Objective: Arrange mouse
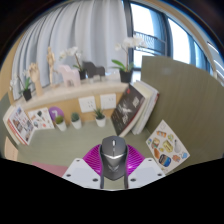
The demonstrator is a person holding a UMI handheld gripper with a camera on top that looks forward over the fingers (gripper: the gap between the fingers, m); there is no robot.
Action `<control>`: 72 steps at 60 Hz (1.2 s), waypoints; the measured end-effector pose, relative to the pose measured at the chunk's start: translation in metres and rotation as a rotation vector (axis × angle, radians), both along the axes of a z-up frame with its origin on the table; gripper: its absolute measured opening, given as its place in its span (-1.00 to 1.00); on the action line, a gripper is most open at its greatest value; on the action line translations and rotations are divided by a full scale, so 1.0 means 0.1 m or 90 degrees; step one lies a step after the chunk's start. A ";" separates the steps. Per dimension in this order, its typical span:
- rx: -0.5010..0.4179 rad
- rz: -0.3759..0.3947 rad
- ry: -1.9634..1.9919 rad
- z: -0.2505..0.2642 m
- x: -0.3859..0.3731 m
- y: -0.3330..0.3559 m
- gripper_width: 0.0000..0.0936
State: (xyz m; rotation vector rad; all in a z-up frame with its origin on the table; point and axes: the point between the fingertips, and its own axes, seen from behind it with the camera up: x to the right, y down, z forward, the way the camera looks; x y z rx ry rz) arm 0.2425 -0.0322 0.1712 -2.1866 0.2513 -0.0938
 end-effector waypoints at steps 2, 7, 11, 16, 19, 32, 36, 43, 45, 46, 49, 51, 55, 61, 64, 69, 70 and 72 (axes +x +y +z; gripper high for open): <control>0.028 0.001 0.007 0.30 -0.19 0.03 -0.42; 0.093 0.021 0.017 0.95 -0.83 0.04 -0.43; 0.126 0.050 0.023 1.26 -1.37 0.05 -0.43; 0.138 0.087 0.017 1.31 -2.00 0.08 -0.43; 0.126 0.107 0.019 1.12 -2.36 0.06 -0.43; -0.034 0.137 0.014 -0.54 -3.16 -0.13 -0.43; -0.077 0.141 0.018 -1.02 -3.26 -0.28 -0.43; -0.132 0.149 0.030 -1.55 -3.38 -0.49 -0.43; -0.136 0.151 0.029 -1.64 -3.40 -0.53 -0.37; -0.140 0.150 0.029 -1.69 -3.41 -0.55 -0.36; -0.152 0.152 0.032 -1.80 -3.44 -0.61 -0.33; -0.156 0.150 0.028 -1.84 -3.44 -0.64 -0.27; -0.145 0.149 0.014 -1.84 -3.43 -0.63 -0.16; -0.153 0.140 0.033 -1.84 -3.46 -0.64 0.01; -0.166 0.135 0.044 -1.82 -3.45 -0.68 0.23; -0.168 0.119 0.048 -1.65 -3.39 -0.73 0.87; -0.164 0.121 0.047 -1.60 -3.38 -0.74 0.88; -0.153 0.121 0.043 -1.47 -3.36 -0.76 0.82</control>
